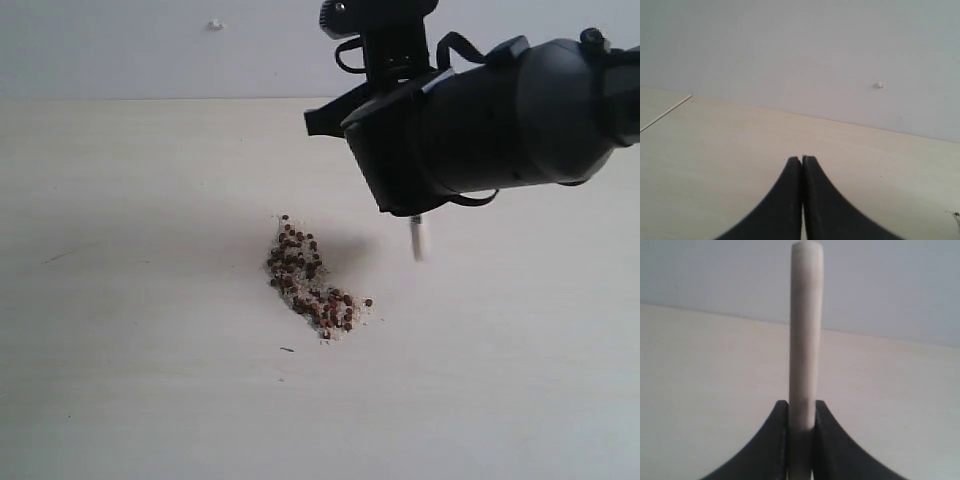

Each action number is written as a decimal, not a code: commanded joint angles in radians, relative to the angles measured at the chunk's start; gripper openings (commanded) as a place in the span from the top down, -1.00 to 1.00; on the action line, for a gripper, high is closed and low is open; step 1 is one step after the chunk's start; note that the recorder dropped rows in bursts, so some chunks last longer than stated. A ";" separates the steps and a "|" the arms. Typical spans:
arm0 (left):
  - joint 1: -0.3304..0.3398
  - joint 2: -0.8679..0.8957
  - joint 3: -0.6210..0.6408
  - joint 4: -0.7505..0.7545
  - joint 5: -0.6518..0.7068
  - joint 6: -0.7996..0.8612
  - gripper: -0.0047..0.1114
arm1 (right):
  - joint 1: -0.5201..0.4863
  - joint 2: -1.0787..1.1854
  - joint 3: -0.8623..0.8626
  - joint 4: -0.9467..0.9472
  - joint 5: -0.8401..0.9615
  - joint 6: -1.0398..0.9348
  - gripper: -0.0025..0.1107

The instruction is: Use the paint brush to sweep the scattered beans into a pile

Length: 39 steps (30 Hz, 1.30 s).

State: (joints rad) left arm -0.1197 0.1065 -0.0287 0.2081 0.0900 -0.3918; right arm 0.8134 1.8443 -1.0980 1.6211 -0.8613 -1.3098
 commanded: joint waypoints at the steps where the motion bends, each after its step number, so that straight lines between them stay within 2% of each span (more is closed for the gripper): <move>1: -0.004 -0.003 0.005 -0.006 -0.002 -0.003 0.92 | 0.009 -0.011 0.072 0.094 -0.046 -0.051 0.96; 7: -0.004 -0.003 0.005 -0.006 -0.002 -0.003 0.92 | 0.129 -0.011 0.247 -0.009 -0.053 0.248 0.96; 10: -0.004 -0.003 0.005 -0.006 -0.002 -0.003 0.92 | 0.181 0.000 0.261 -0.035 -0.044 0.359 0.96; 12: -0.004 -0.003 0.005 -0.006 -0.002 -0.003 0.92 | 0.210 0.036 0.261 -0.108 0.001 0.505 0.96; 19: -0.004 -0.003 0.005 -0.006 -0.002 -0.003 0.92 | 0.211 0.133 0.242 -0.244 0.017 0.875 0.96; 26: -0.004 -0.003 0.005 -0.006 -0.002 -0.003 0.92 | 0.211 0.148 0.144 -0.240 0.032 0.867 0.96; 30: -0.004 -0.003 0.005 -0.006 -0.002 -0.003 0.92 | 0.211 0.149 0.117 -0.235 -0.032 0.842 0.96; 39: -0.004 -0.003 0.005 -0.006 -0.002 -0.003 0.92 | 0.211 0.050 0.114 -0.135 -0.151 0.547 0.96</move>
State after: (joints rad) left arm -0.1197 0.1065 -0.0287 0.2081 0.0900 -0.3918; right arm 1.0220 1.9400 -0.9775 1.4669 -0.9687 -0.6654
